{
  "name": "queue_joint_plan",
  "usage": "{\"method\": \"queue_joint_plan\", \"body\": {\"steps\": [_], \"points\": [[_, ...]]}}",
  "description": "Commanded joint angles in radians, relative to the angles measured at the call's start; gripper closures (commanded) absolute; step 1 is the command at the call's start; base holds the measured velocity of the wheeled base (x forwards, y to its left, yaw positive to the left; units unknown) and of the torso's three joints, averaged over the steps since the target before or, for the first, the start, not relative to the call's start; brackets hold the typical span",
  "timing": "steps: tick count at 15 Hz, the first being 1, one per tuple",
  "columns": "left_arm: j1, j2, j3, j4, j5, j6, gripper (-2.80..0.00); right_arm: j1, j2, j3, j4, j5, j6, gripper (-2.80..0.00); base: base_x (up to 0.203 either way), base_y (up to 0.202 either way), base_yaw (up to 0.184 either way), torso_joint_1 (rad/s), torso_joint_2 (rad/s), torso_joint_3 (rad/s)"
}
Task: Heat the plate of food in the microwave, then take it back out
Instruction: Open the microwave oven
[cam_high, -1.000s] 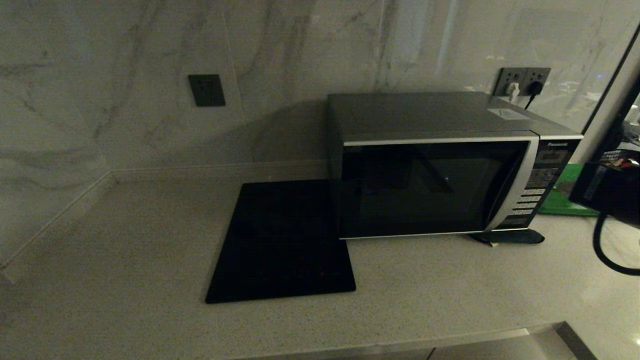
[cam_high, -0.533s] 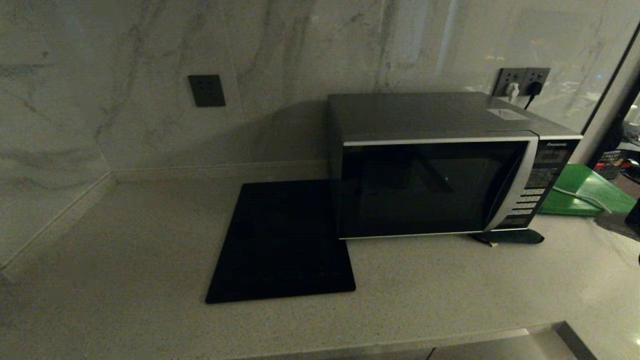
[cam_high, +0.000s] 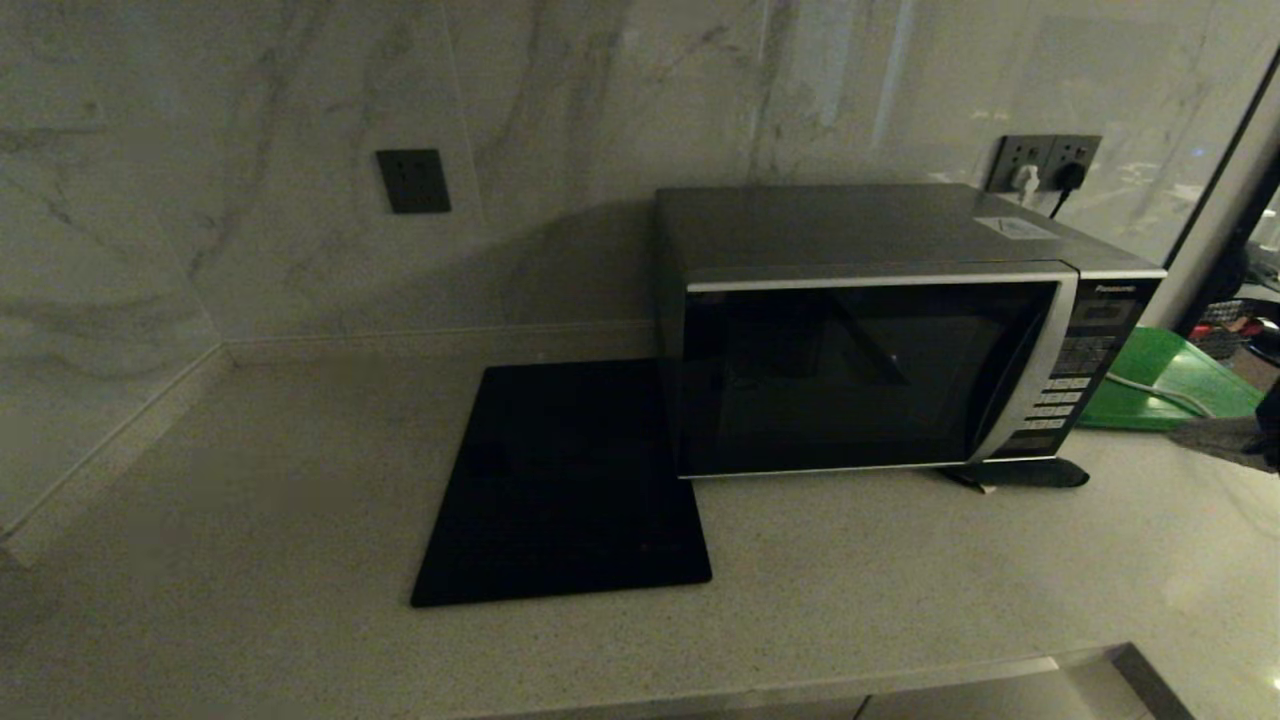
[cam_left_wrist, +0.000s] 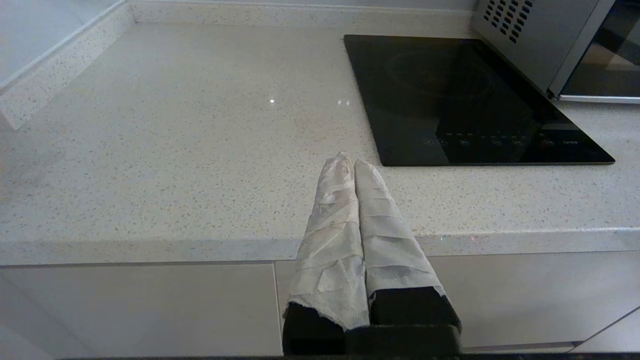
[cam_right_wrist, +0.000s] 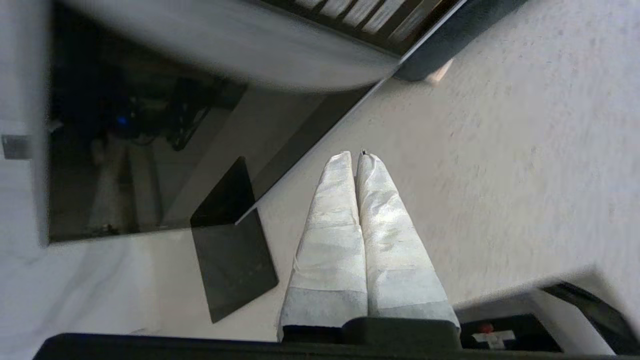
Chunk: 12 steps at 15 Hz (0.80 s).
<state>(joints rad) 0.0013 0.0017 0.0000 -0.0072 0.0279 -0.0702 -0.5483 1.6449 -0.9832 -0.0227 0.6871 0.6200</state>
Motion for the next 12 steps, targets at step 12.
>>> {"method": "queue_joint_plan", "body": {"steps": [12], "points": [[0.000, 0.000, 0.000, 0.000, 0.001, -0.002, 0.00, 0.049, 0.461, -0.164, -0.194, 0.051, -0.069, 0.00, 0.000, 0.000, 0.000, 0.000, 0.00, 0.000]]}}
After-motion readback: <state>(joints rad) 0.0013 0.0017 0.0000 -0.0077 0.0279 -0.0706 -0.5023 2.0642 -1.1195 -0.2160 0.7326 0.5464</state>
